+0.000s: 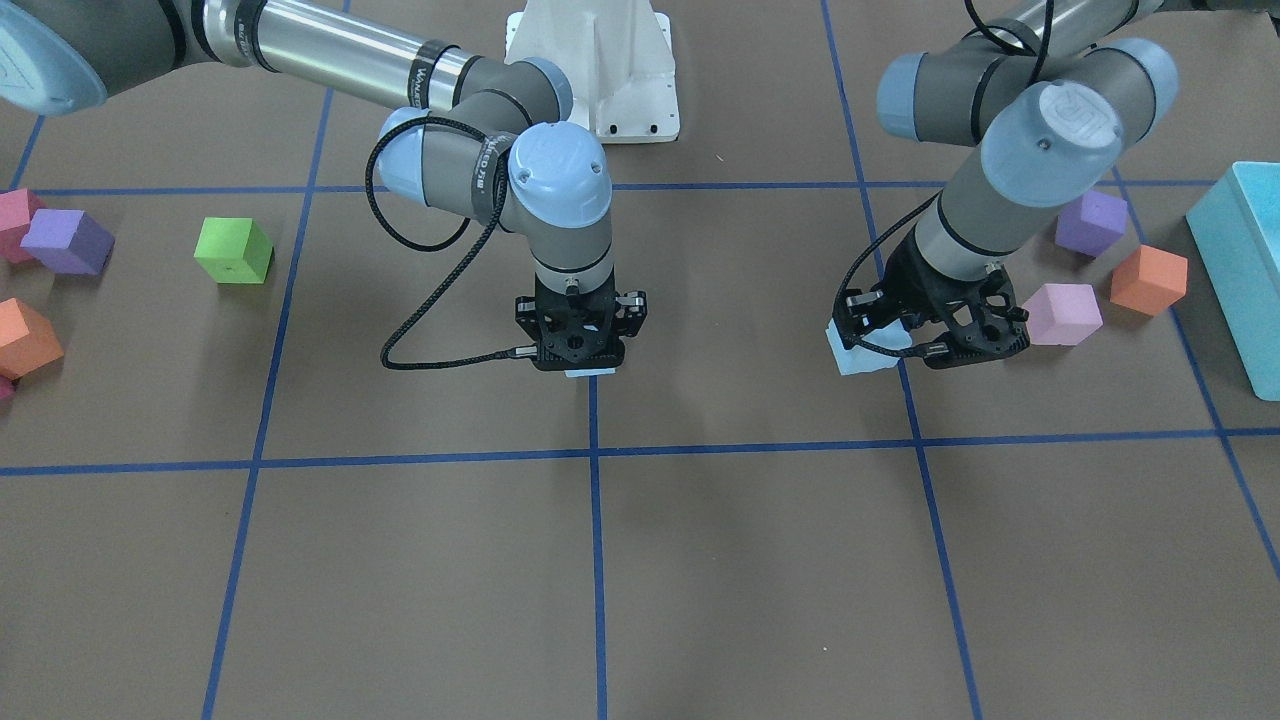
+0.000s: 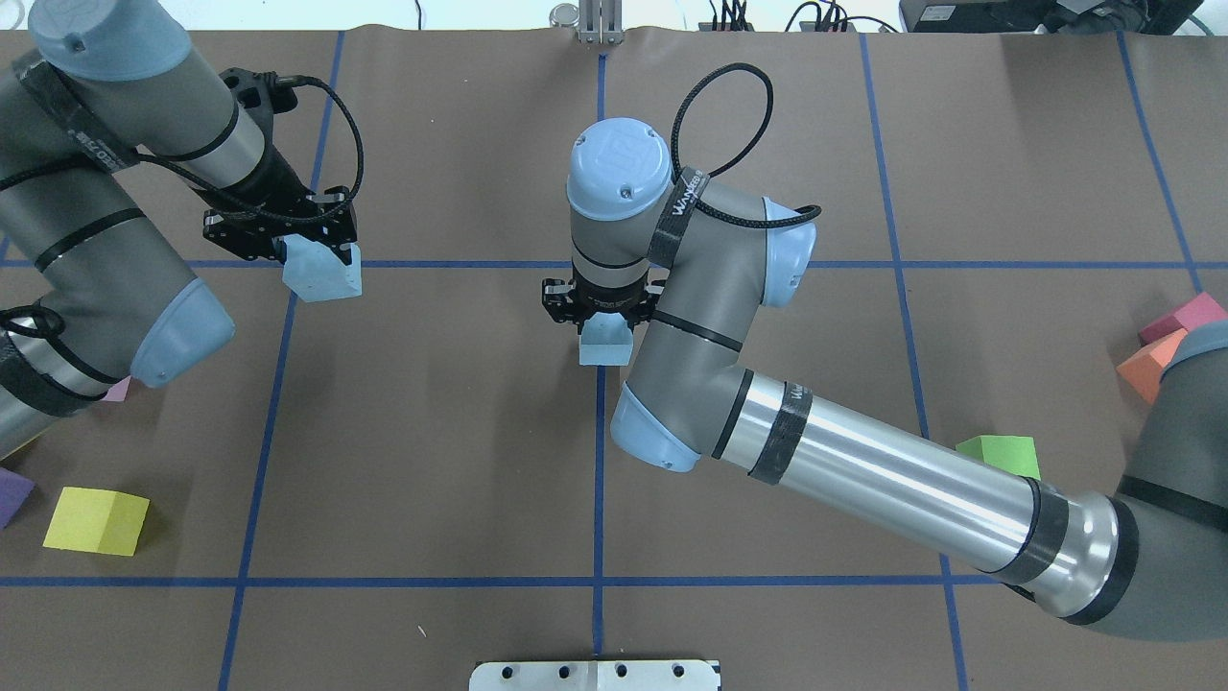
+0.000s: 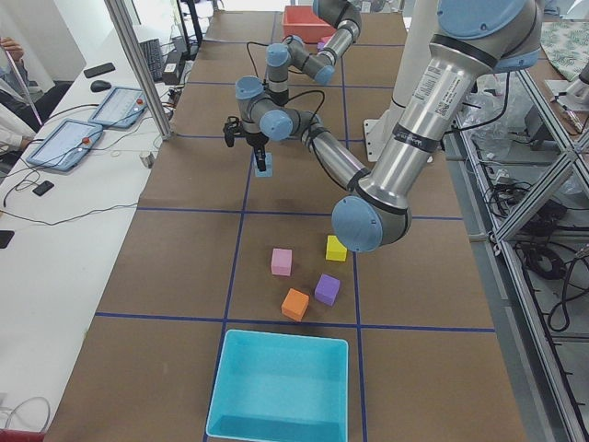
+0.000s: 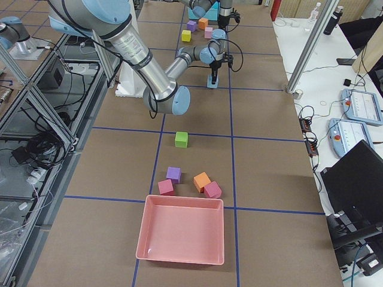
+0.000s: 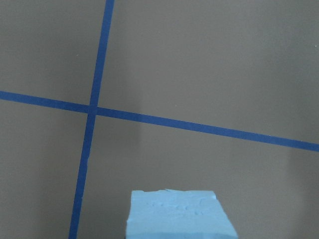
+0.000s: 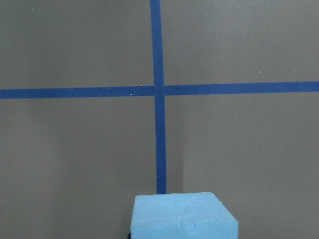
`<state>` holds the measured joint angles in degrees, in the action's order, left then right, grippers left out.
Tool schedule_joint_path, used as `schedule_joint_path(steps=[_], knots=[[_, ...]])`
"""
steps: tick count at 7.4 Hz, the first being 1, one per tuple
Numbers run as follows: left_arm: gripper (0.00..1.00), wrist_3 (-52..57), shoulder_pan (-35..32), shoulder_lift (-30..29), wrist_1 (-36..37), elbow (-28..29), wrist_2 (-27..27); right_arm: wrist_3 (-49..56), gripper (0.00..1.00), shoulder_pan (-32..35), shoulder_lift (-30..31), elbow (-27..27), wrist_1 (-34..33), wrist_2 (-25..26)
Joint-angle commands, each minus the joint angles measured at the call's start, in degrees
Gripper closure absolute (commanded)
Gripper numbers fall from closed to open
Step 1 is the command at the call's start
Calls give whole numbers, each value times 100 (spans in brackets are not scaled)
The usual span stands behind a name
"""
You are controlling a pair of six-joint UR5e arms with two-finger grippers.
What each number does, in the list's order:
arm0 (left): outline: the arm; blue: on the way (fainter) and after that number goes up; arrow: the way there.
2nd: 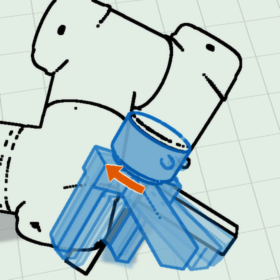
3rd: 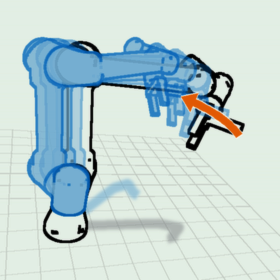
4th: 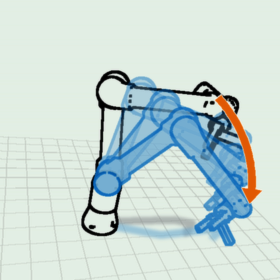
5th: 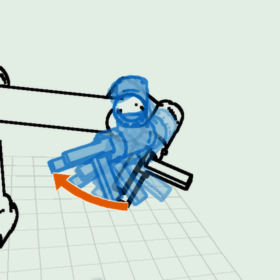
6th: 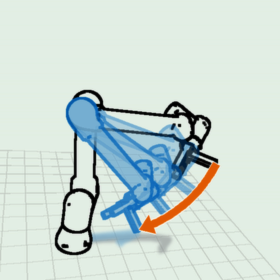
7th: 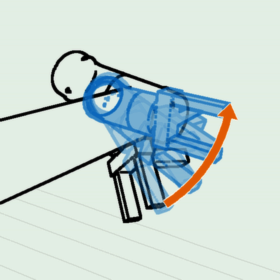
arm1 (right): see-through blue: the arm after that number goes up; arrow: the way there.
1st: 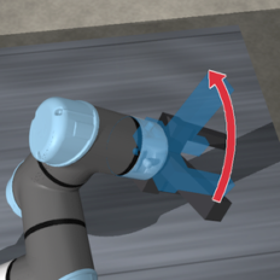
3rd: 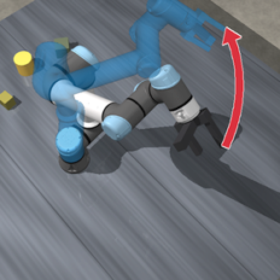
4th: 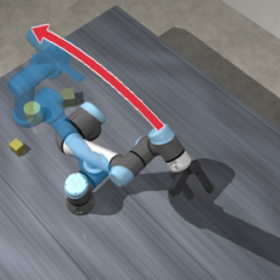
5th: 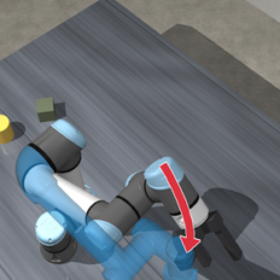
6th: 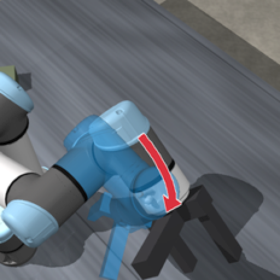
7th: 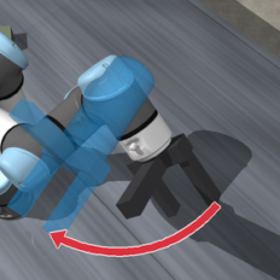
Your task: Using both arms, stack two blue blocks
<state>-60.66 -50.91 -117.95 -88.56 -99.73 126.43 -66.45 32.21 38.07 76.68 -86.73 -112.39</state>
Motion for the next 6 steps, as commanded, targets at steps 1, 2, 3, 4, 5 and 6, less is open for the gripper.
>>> schedule_joint_path(steps=[1, 2, 3, 4, 5, 6], knots=[[57, -7, 10, 0, -3, -2, 4, 0, 34, -48, -1, -92, 113, 86], [57, -7, 10, 8, -3, -2, -5, 0, 1, -48, -1, -92, 122, 86], [57, -7, 2, 8, -3, -11, -5, 0, 0, -48, -1, -83, 122, 86], [57, -16, 2, 0, -3, -20, -5, 9, 0, -39, -1, -65, 122, 86], [53, -242, 36, -140, 49, 6, -5, 18, 0, 4, -1, -4, 130, 77], [54, -366, 54, -393, 232, 85, -5, 18, 0, 179, 34, 214, 113, 51]])
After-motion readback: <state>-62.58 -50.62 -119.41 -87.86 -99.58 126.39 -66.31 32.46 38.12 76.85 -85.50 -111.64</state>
